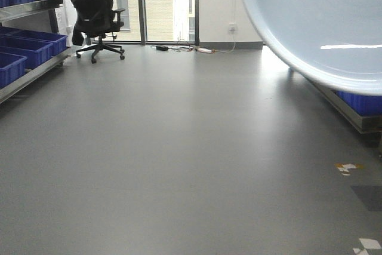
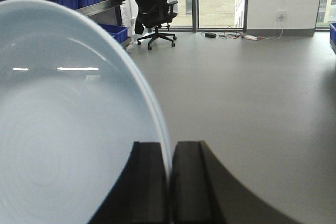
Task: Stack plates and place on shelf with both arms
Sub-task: 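Drive the base toward the metal shelf of blue bins, plates held high, then turn the base to face the shelf, keeping the plates above the bins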
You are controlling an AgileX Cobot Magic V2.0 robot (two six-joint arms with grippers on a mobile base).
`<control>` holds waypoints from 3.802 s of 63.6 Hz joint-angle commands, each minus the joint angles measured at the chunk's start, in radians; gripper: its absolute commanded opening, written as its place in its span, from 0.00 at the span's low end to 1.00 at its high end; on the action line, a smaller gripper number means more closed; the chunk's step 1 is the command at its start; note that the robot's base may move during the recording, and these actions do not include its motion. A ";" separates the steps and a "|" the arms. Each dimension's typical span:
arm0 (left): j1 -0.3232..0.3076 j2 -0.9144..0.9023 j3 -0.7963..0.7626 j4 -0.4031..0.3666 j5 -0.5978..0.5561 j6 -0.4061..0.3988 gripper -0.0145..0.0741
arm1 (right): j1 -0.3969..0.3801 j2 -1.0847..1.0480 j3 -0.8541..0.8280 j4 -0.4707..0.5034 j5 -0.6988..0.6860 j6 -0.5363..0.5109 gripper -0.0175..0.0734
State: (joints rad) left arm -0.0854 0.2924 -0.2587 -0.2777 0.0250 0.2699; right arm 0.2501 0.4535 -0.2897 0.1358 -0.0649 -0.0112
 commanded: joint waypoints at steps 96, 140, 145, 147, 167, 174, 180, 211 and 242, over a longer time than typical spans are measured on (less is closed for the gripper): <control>-0.005 0.006 -0.035 -0.010 -0.088 -0.004 0.25 | -0.005 0.001 -0.035 -0.001 -0.105 -0.003 0.25; -0.005 0.006 -0.035 -0.010 -0.088 -0.004 0.25 | -0.005 0.001 -0.035 -0.001 -0.105 -0.003 0.25; -0.005 0.006 -0.035 -0.010 -0.088 -0.004 0.25 | -0.005 0.001 -0.035 -0.001 -0.105 -0.003 0.25; -0.005 0.006 -0.035 -0.010 -0.088 -0.004 0.25 | -0.005 0.001 -0.035 -0.001 -0.105 -0.003 0.25; -0.005 0.006 -0.035 -0.010 -0.088 -0.004 0.25 | -0.005 0.001 -0.035 -0.001 -0.105 -0.003 0.25; -0.005 0.006 -0.035 -0.010 -0.088 -0.004 0.25 | -0.005 0.001 -0.035 -0.001 -0.105 -0.003 0.25; -0.005 0.006 -0.035 -0.010 -0.088 -0.004 0.25 | -0.005 0.001 -0.035 -0.001 -0.105 -0.003 0.25; -0.005 0.006 -0.035 -0.010 -0.088 -0.004 0.25 | -0.005 0.001 -0.035 -0.001 -0.105 -0.003 0.25; -0.005 0.006 -0.035 -0.010 -0.088 -0.004 0.25 | -0.005 0.001 -0.035 -0.001 -0.105 -0.003 0.25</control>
State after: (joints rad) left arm -0.0854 0.2924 -0.2587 -0.2777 0.0250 0.2699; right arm 0.2501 0.4535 -0.2897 0.1358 -0.0649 -0.0112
